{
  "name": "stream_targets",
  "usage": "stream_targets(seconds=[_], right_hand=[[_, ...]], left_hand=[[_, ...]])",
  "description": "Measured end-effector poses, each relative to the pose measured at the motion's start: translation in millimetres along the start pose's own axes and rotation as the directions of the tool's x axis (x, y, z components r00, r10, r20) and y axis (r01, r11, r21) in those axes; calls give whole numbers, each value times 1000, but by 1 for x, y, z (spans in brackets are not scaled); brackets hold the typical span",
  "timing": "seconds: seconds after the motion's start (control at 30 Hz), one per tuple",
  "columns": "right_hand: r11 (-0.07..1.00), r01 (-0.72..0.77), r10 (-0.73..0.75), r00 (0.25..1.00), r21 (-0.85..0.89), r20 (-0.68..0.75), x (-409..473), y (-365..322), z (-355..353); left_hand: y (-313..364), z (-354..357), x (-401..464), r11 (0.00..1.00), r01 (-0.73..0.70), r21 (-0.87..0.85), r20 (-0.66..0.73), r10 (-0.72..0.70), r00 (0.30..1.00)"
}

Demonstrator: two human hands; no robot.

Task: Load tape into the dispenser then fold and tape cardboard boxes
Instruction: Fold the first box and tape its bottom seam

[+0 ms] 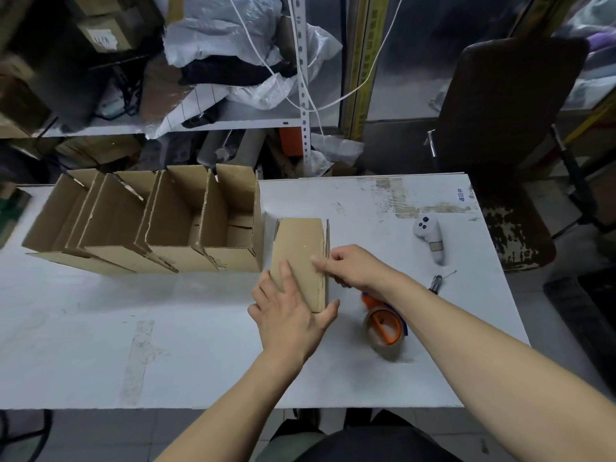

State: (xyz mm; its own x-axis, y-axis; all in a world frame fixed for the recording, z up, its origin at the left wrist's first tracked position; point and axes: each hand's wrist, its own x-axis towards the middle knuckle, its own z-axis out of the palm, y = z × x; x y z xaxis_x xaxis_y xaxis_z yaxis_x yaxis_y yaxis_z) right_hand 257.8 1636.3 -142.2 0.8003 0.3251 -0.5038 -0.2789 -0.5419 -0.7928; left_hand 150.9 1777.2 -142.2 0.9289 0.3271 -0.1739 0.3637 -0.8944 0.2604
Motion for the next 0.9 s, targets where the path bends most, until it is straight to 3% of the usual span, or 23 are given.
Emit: stream_targets(seconds=[0.1,0.3,0.43,0.47,0.57,0.73,0.83,0.9], right_hand=[[997,15,-12,999,-73,38,-10,4,7],[1000,3,-4,1000,24,18,-23,20,17],[995,48,-49,999,-82,-12,-33,21,17],[998,49,-50,999,-38,-15,-34,20,18],[944,-62,31,994,324,100,-38,24,19],[851,-187,131,981,490,147,-34,28,23],[892,-127,113,992,433,59,-35,42,14],[985,-101,128,973,142,-194,-36,66,-2]], left_hand=[[4,1,0,1000,-2,-5,-9,2,1000],[2,0,-3,1000,8,-15,12,-8,1000],[3,-4,-7,1000,-13,-18,70,14,997],[3,-5,-7,999,-9,-42,80,12,997],[-2,-7,-4,993,-4,-120,81,14,997],[-5,-6,-4,988,-12,-151,52,20,998],[-6,-6,-5,984,-2,-178,35,8,999],[-6,-6,-6,985,-4,-172,34,9,999]])
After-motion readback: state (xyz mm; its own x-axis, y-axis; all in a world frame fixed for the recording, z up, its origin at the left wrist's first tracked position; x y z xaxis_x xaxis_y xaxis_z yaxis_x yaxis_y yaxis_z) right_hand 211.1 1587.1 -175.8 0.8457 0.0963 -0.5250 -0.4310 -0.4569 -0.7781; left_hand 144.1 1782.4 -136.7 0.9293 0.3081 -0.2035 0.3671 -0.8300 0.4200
